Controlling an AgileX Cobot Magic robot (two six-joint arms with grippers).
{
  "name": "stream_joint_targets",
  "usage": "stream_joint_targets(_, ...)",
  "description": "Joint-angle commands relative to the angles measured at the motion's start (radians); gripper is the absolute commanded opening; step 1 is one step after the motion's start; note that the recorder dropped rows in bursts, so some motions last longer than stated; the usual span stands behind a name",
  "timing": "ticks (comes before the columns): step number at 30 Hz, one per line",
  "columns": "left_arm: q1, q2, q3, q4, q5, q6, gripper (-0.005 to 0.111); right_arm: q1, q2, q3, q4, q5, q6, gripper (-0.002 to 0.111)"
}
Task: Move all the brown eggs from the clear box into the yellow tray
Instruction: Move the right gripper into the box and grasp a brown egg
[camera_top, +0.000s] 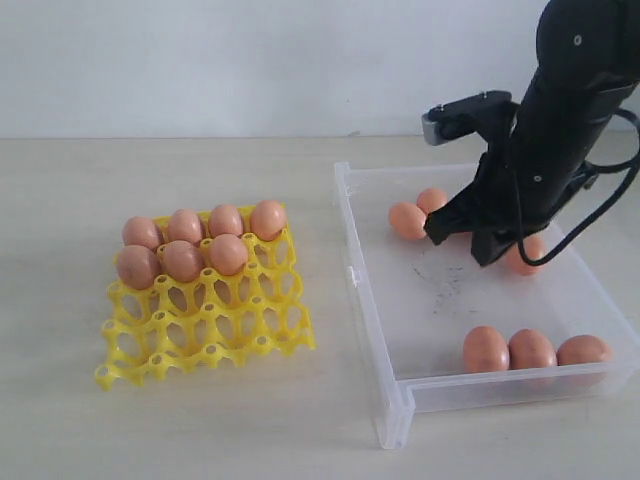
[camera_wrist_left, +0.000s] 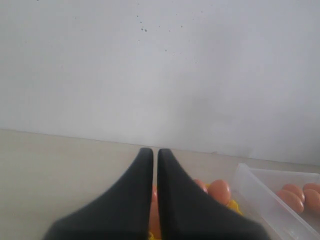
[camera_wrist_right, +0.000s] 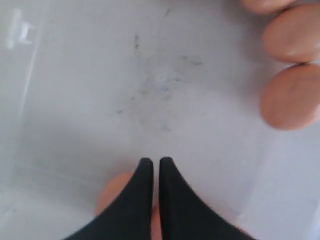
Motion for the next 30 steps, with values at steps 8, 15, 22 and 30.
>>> stream_joint_targets(8, -0.006, -0.003, -0.003, -0.009, -0.016, -0.007, 0.004, -0.010, 0.115, -0.005, 0.075, 0.151, -0.053, 0.052)
stream_joint_targets(15, -0.006, -0.003, -0.003, -0.009, -0.016, -0.007, 0.004, -0.010, 0.174, 0.005, 0.093, 0.159, -0.010, 0.065)
stream_joint_targets(22, -0.006, -0.003, -0.003, -0.009, -0.016, -0.007, 0.004, -0.010, 0.214, 0.024, 0.113, 0.168, -0.010, 0.054)
stream_joint_targets(30, -0.006, -0.003, -0.003, -0.009, -0.016, -0.007, 0.004, -0.010, 0.196, 0.024, 0.111, 0.022, -0.039, 0.000)
